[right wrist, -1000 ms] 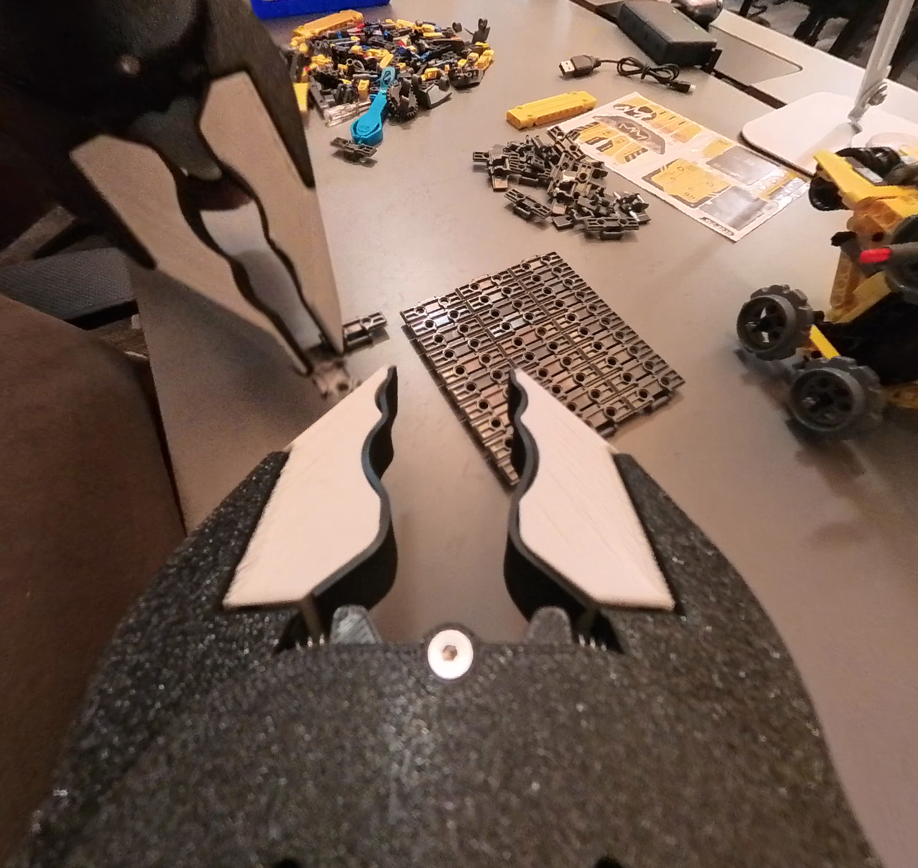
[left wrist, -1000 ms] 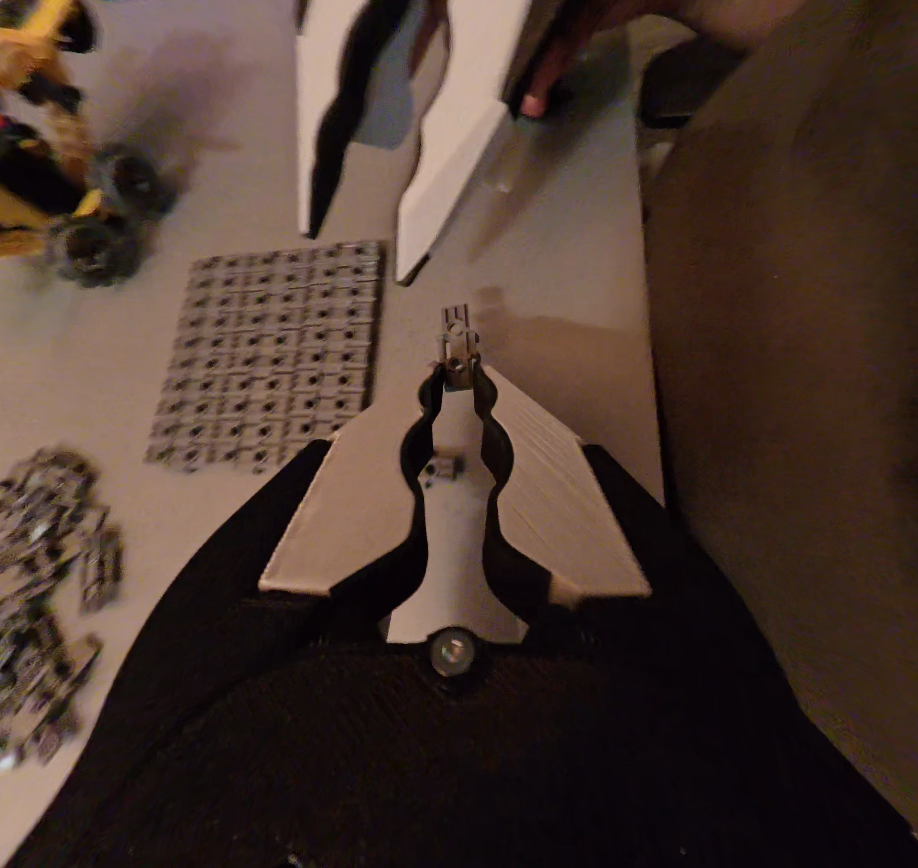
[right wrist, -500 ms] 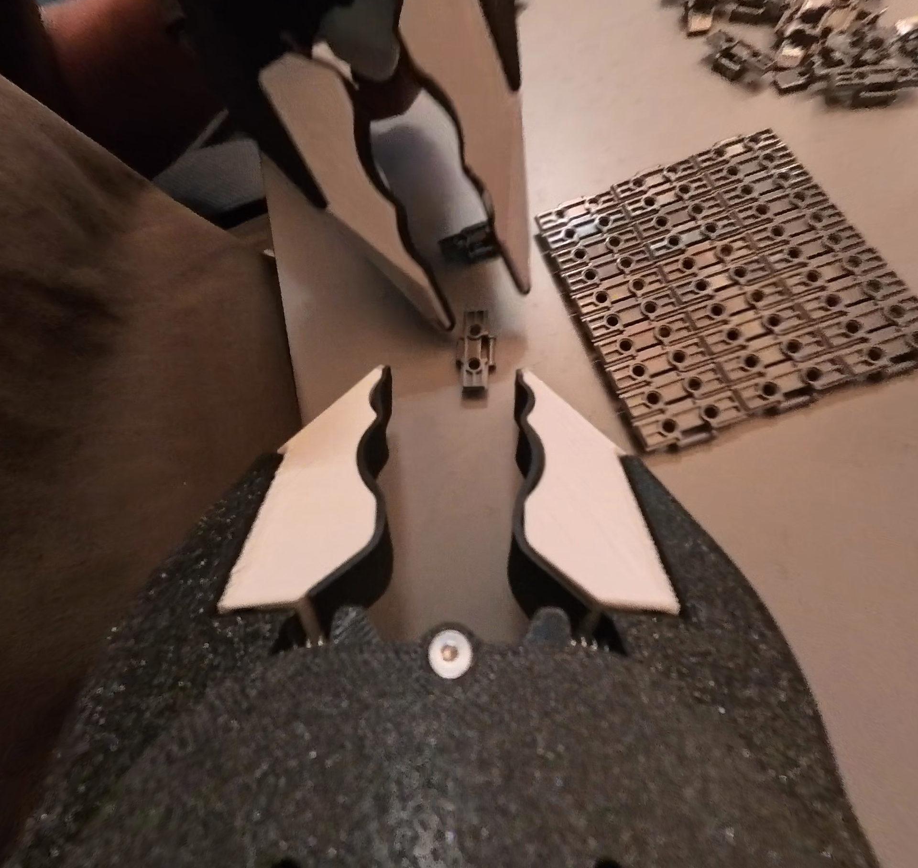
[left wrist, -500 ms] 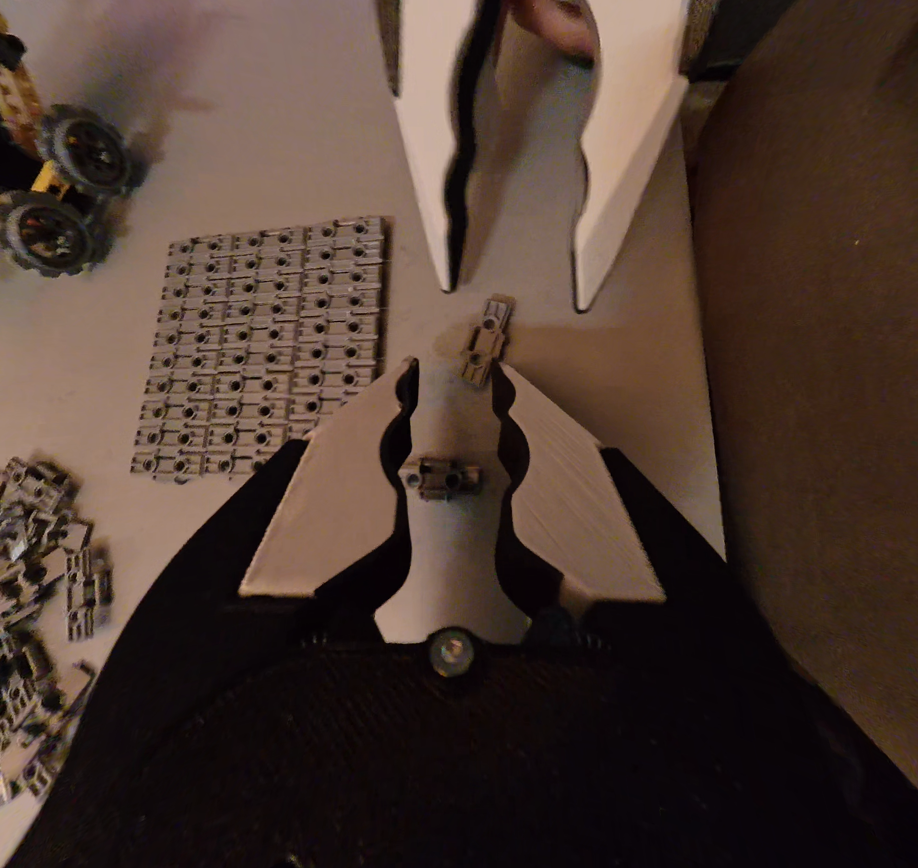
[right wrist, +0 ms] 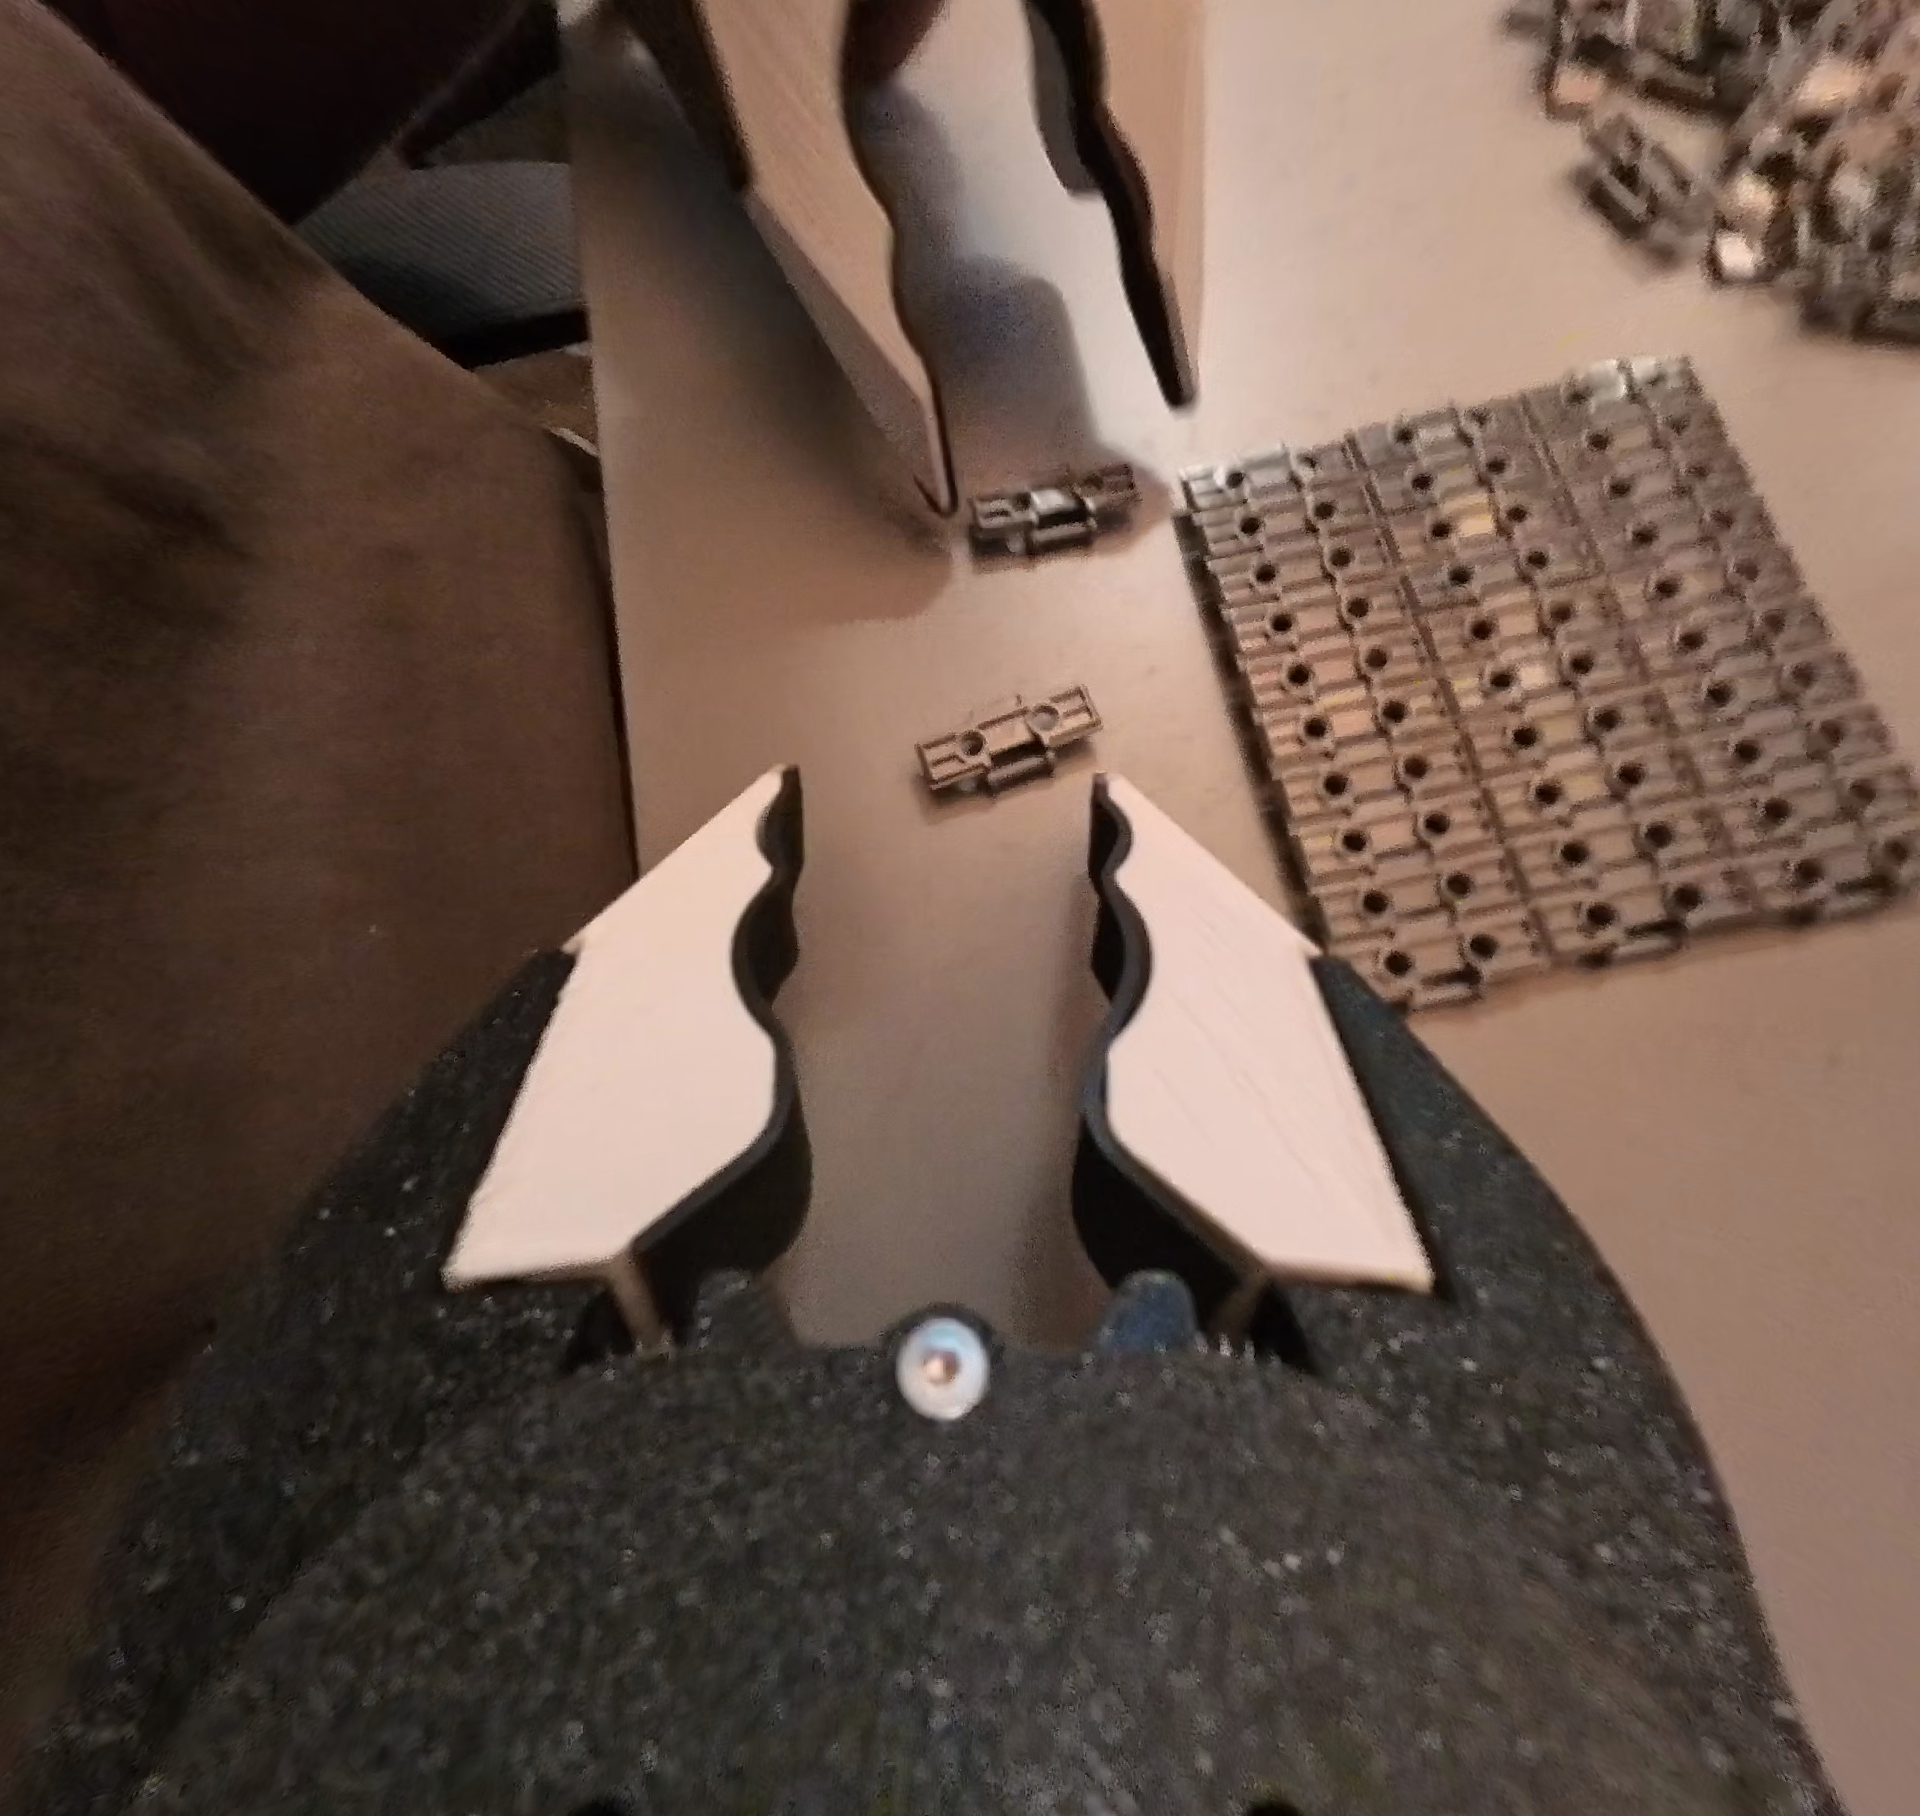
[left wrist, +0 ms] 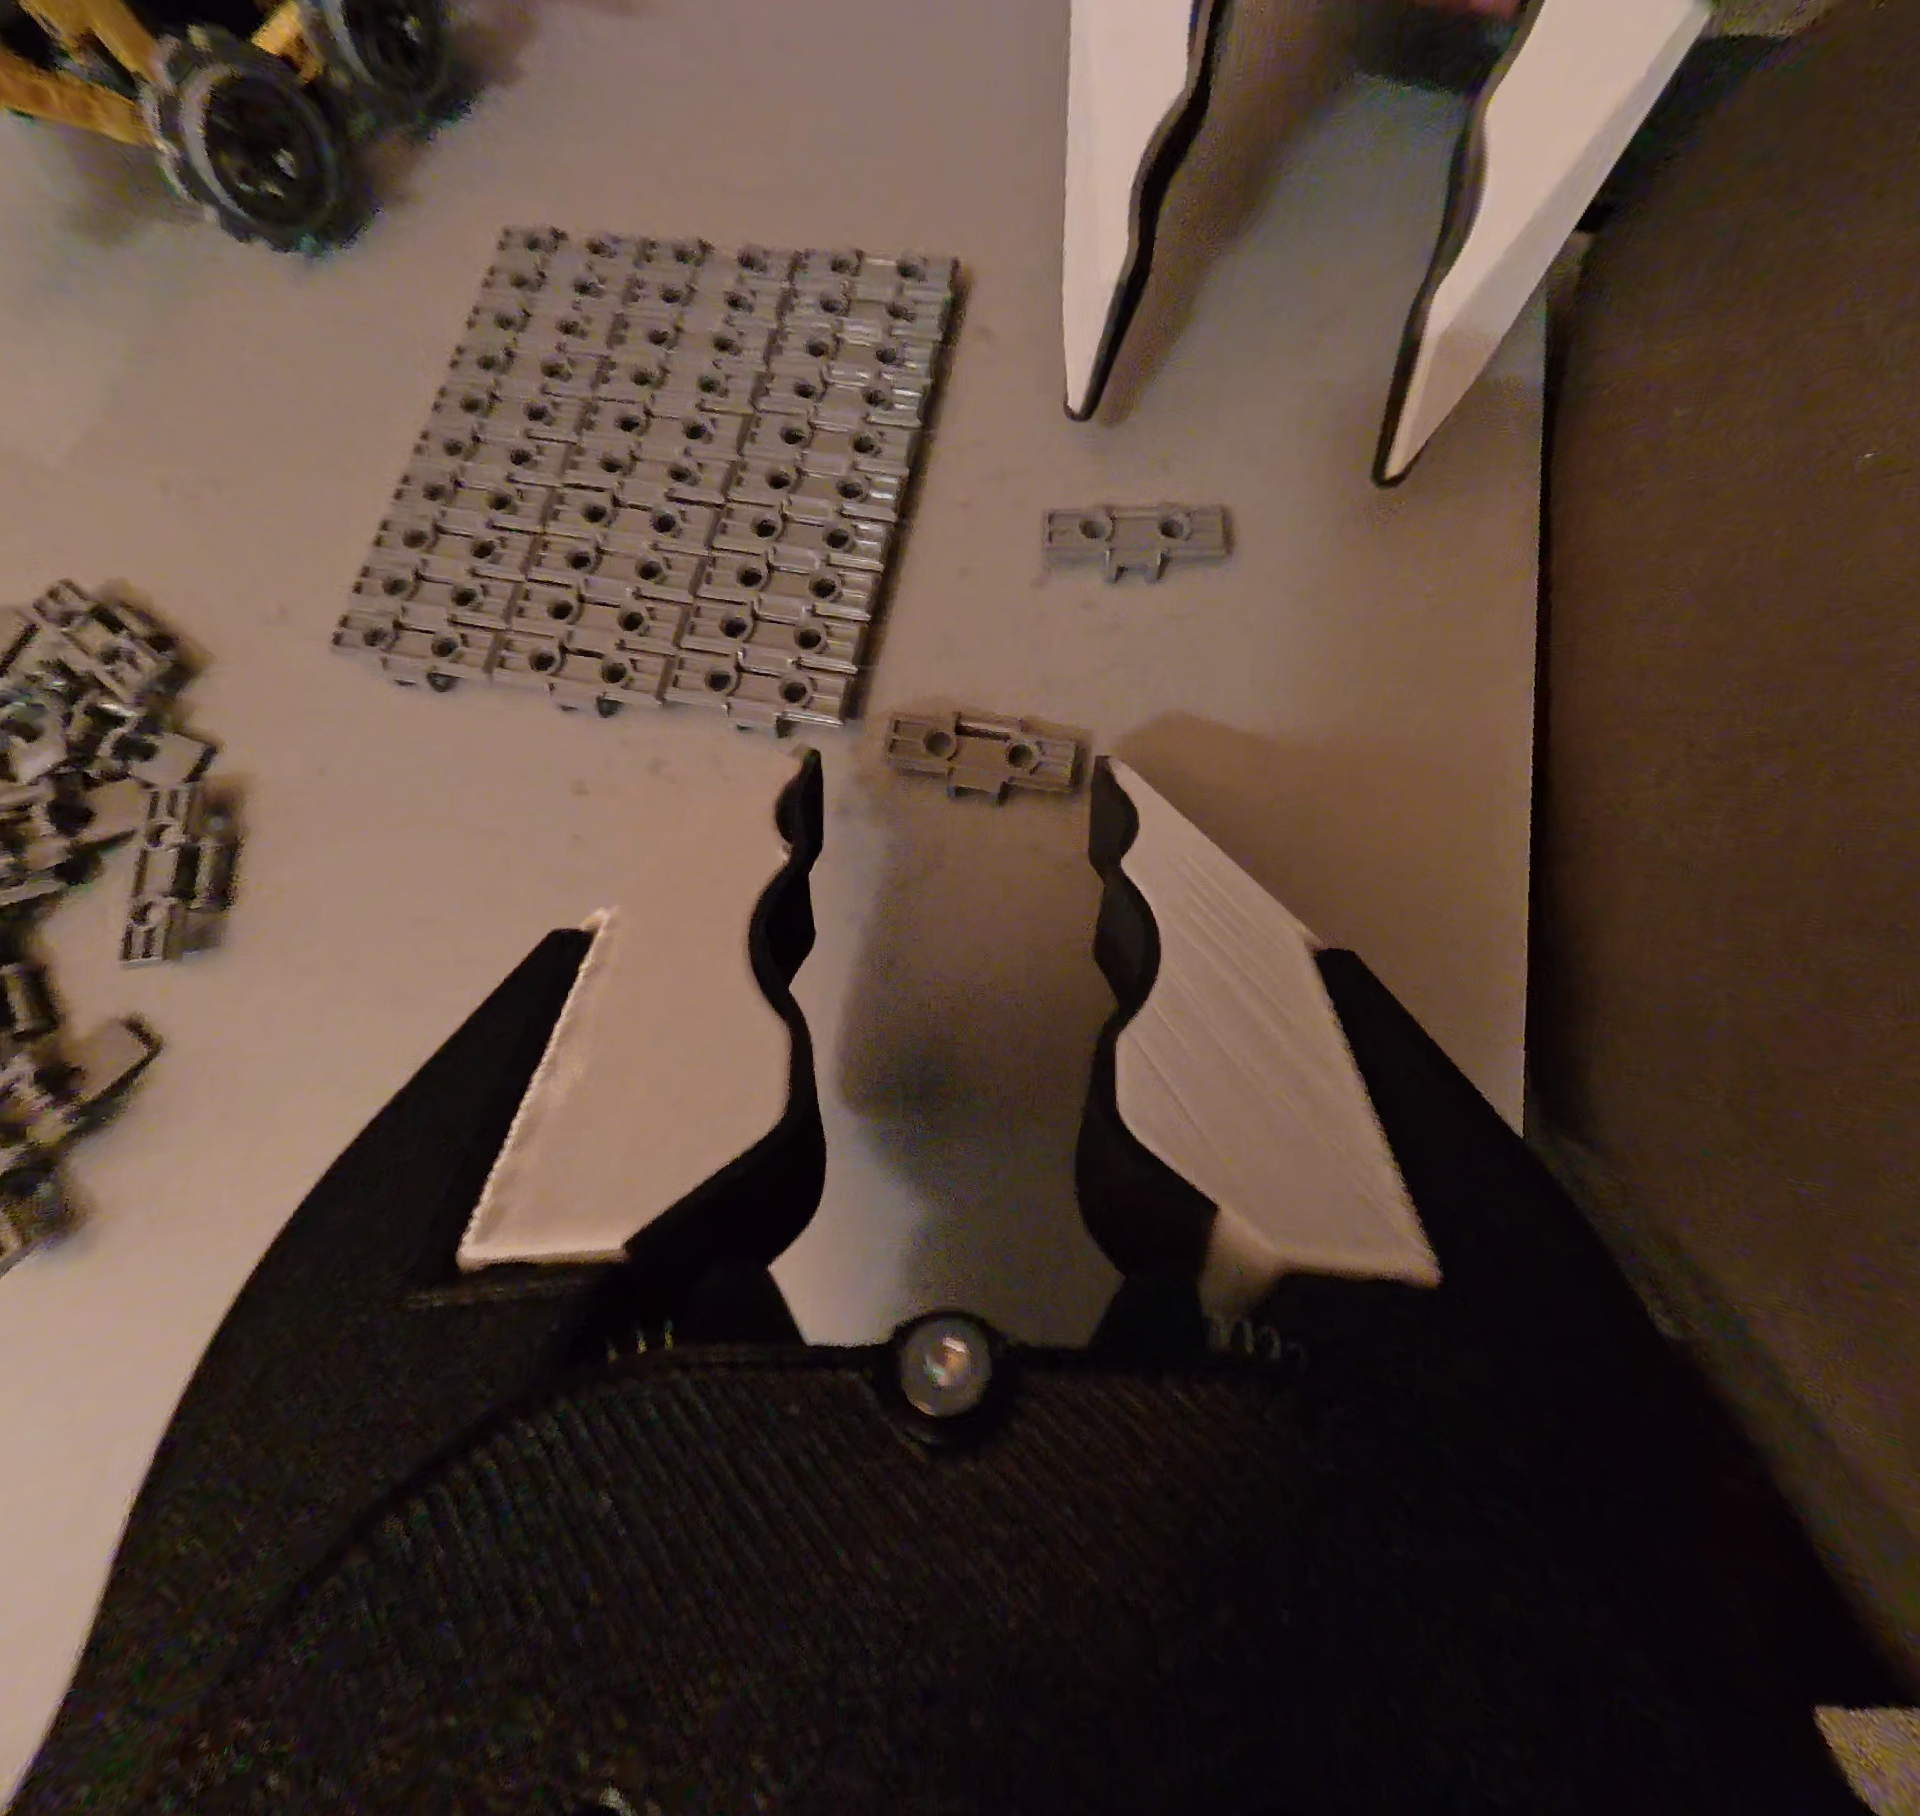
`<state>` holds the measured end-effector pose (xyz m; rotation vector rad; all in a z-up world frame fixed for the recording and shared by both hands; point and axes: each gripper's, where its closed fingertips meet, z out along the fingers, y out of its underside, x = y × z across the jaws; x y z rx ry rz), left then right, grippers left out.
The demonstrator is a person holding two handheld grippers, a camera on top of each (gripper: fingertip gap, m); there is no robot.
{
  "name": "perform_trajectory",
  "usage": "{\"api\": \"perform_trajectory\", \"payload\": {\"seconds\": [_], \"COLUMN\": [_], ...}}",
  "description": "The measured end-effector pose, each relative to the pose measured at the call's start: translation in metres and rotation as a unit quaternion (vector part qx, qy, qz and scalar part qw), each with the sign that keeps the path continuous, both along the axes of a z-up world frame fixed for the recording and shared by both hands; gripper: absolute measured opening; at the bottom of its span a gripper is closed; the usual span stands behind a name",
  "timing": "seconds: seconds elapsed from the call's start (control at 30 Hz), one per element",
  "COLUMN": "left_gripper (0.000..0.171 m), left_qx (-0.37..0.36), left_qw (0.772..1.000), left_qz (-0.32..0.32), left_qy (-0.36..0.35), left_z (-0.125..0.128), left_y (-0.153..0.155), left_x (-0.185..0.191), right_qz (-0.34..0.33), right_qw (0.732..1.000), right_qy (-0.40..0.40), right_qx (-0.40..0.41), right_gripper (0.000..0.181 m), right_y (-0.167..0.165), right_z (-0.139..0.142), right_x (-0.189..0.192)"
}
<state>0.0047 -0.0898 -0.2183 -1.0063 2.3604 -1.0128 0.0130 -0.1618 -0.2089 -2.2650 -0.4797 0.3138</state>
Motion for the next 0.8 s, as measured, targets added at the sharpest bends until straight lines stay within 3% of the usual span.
{"api": "perform_trajectory", "payload": {"seconds": [0.2, 0.4, 0.63, 0.8], "left_gripper": [0.055, 0.042, 0.04, 0.048], "left_qx": [0.004, -0.005, -0.008, -0.012], "left_qw": [1.0, 0.999, 0.999, 0.999], "left_qz": [-0.024, -0.042, -0.038, -0.029], "left_qy": [0.009, 0.03, 0.031, 0.036], "left_z": [-0.006, -0.008, -0.008, -0.009], "left_y": [-0.008, -0.013, -0.013, -0.011], "left_x": [0.002, -0.002, -0.002, 0.001], "right_qz": [0.085, 0.176, 0.202, 0.196], "right_qw": [0.991, 0.981, 0.976, 0.977], "right_qy": [-0.096, -0.077, -0.077, -0.078], "right_qx": [0.029, 0.007, -0.02, -0.018], "right_gripper": [0.056, 0.059, 0.05, 0.044], "right_y": [0.011, 0.013, 0.018, 0.02], "right_z": [-0.003, -0.009, -0.016, -0.016], "right_x": [0.007, -0.001, -0.001, 0.001]}}
